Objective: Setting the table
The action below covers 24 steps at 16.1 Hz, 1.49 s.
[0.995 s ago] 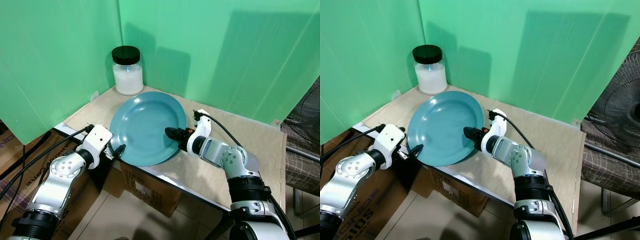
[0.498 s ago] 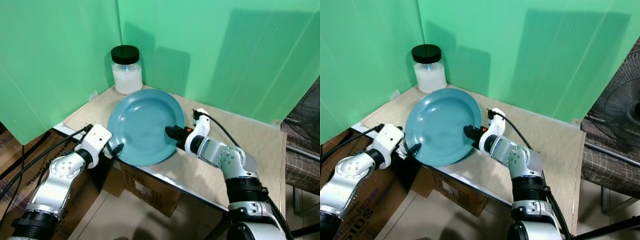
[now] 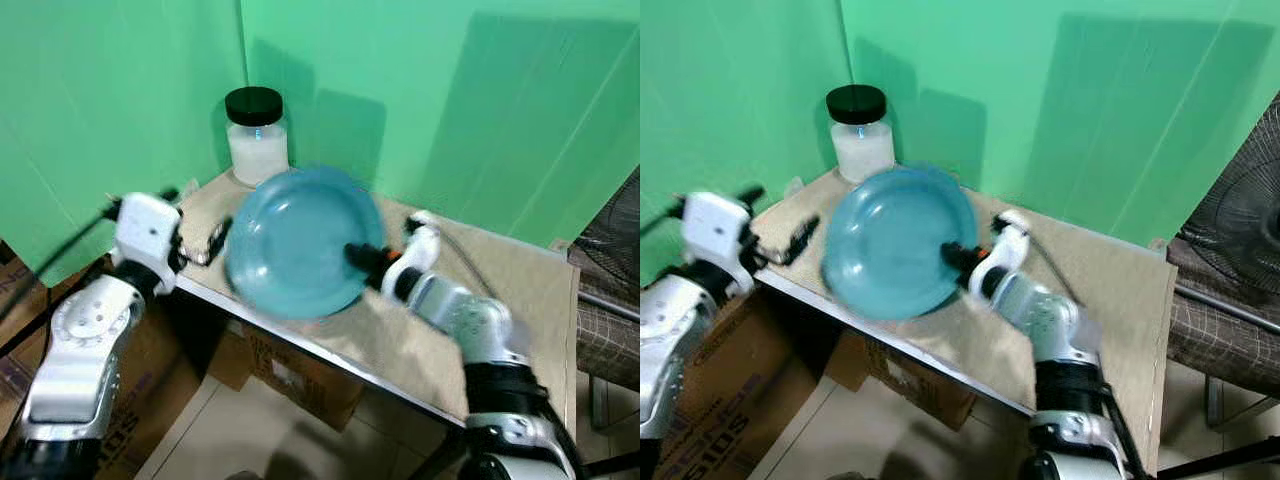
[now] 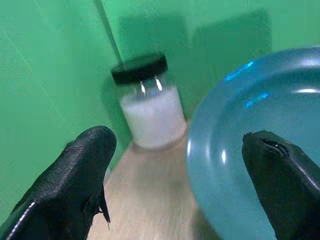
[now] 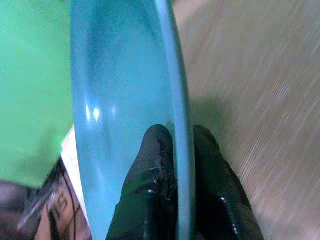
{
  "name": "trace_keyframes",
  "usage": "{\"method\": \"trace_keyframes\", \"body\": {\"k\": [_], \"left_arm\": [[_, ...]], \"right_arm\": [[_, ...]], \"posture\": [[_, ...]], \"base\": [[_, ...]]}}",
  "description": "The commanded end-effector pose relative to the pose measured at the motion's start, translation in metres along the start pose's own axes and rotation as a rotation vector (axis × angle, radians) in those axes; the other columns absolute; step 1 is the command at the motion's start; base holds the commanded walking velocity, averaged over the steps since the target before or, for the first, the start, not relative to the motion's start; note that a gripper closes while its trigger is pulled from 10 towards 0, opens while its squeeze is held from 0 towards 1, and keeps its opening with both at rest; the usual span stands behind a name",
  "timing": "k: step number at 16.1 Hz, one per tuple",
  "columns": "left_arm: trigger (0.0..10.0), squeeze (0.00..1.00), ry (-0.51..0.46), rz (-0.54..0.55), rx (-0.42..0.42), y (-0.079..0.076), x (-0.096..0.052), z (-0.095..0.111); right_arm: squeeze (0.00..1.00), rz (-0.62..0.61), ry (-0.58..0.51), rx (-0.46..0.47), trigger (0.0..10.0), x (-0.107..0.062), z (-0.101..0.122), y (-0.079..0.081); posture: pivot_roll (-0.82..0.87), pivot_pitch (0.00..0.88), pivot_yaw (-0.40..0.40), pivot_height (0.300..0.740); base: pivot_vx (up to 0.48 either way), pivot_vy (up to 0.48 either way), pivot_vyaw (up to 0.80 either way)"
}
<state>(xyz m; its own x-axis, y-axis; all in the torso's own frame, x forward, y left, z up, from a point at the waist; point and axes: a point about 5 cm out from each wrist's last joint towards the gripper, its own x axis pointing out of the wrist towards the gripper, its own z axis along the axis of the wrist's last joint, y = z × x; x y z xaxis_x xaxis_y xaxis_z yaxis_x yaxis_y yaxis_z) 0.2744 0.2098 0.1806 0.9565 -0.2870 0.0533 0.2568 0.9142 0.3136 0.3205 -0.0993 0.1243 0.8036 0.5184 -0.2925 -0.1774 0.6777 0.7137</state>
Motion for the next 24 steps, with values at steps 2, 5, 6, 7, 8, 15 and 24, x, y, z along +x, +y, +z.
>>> {"method": "trace_keyframes", "body": {"k": [2,5,6,7,8,15,24], "left_arm": [[10.0,1.00,-0.010,-0.060,-0.021,-0.012,-0.012,0.009],[10.0,1.00,-0.014,-0.058,-0.050,-0.028,-0.020,0.019],[10.0,1.00,-0.013,-0.043,-0.069,-0.031,-0.021,0.021],[10.0,1.00,0.030,0.019,-0.058,-0.032,-0.020,0.019],[10.0,1.00,0.031,0.027,-0.061,-0.036,-0.020,0.020],[10.0,0.35,0.062,0.024,-0.081,-0.056,-0.016,0.020],[10.0,0.07,0.075,0.064,-0.085,-0.056,-0.014,0.017]], "right_arm": [[0.00,0.057,-0.215,0.088,0.0,-0.025,0.035,0.006],[0.00,0.052,-0.364,-0.130,10.0,-0.062,0.049,0.020],[0.00,0.029,-0.386,-0.168,10.0,-0.068,0.050,0.021],[0.00,-0.004,-0.418,-0.220,10.0,-0.079,0.047,0.022],[0.00,-0.021,-0.439,-0.255,10.0,-0.088,0.043,0.023],[0.00,-0.086,-0.563,-0.319,10.0,-0.102,0.040,0.032],[0.00,-0.077,-0.578,-0.335,10.0,-0.100,0.035,0.038]], "posture": [[0.02,0.010,-0.017,0.740],[0.01,0.015,-0.015,0.740],[0.01,0.016,-0.015,0.740],[0.00,0.018,-0.016,0.740],[0.00,0.019,-0.018,0.740],[-0.01,0.019,-0.012,0.740],[-0.01,0.022,-0.014,0.740]], "base": [[0.000,0.000,0.00],[0.000,0.000,0.00],[0.000,0.000,0.00],[0.000,0.000,-0.76],[0.000,0.000,-0.76],[0.000,0.000,-0.78],[0.000,0.000,-0.80]]}}
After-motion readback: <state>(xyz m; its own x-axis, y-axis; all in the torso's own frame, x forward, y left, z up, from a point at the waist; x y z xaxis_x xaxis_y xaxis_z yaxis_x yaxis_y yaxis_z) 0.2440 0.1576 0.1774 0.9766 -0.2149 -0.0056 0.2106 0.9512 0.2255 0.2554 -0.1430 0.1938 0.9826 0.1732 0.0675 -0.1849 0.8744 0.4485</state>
